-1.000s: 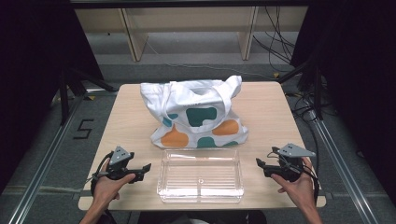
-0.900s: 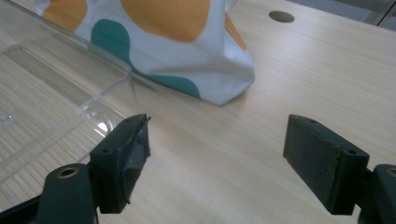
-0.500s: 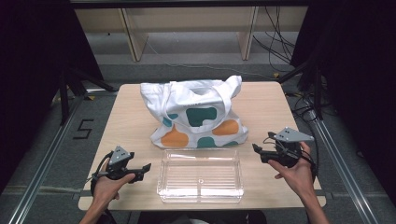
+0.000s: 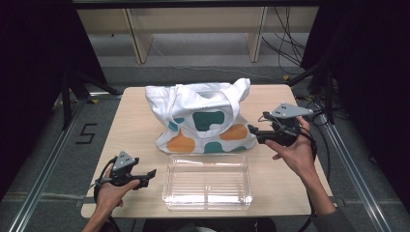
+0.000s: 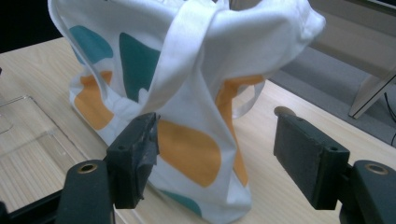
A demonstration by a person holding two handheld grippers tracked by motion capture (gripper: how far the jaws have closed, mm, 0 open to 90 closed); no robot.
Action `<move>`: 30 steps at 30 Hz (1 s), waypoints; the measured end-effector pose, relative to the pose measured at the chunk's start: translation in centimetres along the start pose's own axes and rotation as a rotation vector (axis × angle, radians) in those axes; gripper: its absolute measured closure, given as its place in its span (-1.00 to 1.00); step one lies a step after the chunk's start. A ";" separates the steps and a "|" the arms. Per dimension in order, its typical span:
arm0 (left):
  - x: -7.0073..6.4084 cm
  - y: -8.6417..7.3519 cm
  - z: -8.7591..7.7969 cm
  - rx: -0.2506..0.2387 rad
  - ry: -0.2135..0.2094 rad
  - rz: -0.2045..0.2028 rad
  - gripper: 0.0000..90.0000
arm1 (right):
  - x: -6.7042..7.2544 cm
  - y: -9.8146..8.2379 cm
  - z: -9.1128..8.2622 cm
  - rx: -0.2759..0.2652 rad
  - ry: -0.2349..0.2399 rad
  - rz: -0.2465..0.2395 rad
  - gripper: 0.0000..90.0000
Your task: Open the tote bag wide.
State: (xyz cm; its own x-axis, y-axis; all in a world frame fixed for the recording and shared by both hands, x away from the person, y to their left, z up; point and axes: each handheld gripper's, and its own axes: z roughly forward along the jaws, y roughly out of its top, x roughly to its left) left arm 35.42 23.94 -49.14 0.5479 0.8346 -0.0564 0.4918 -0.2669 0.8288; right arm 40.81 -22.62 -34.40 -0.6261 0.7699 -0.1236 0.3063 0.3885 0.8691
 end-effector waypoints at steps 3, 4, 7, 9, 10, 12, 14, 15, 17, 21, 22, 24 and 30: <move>0.0 0.0 0.0 0.001 -0.005 -0.014 -0.64 | -0.1 1.4 0.7 0.015 0.013 -0.002 -0.28; 0.1 0.0 0.0 0.002 -0.005 -0.006 -0.64 | -0.3 1.8 0.9 0.023 0.026 -0.017 -0.28; 0.0 0.0 0.0 0.002 -0.005 -0.019 -0.64 | -0.5 3.4 1.2 0.014 0.022 -0.022 -0.29; 0.0 0.0 0.1 0.009 -0.008 -0.016 -0.65 | -0.5 4.6 1.3 0.003 0.036 0.004 -0.29; 0.1 0.0 0.0 0.016 -0.006 -0.006 -0.65 | -0.5 5.1 1.4 -0.002 0.030 0.001 -0.29; 0.1 0.0 0.0 0.015 -0.004 -0.005 -0.65 | -0.6 6.4 1.7 0.003 0.022 -0.026 -0.29; 0.1 0.0 0.0 0.012 -0.004 -0.009 -0.65 | -0.5 7.7 2.5 0.015 0.021 -0.034 -0.28; 0.2 0.0 0.0 0.024 -0.004 0.005 -0.65 | -0.4 8.2 2.9 0.014 0.017 -0.035 -0.28; 0.0 0.0 0.0 0.008 -0.006 -0.012 -0.65 | -0.3 9.1 3.9 0.039 0.037 -0.041 -0.25; 0.1 0.0 0.0 0.007 -0.005 -0.009 -0.65 | -0.1 10.6 6.1 0.078 0.034 -0.052 -0.23; 0.1 0.0 0.0 0.007 -0.005 0.000 -0.65 | -0.1 10.7 6.5 0.076 0.026 -0.047 -0.23; 0.0 -0.1 0.0 0.006 -0.006 -0.012 -0.65 | -0.1 11.1 7.4 0.089 0.023 -0.041 -0.23; 0.0 0.0 0.0 0.007 -0.007 -0.017 -0.65 | -0.1 11.8 9.3 0.152 0.023 -0.049 -0.20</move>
State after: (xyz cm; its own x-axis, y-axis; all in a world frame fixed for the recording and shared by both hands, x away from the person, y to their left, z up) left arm 35.45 23.96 -49.18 0.5446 0.8354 -0.0742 0.5053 -0.2562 0.8241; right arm 51.18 -13.35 -28.59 -0.6585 0.7371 -0.1519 0.3790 0.4991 0.7793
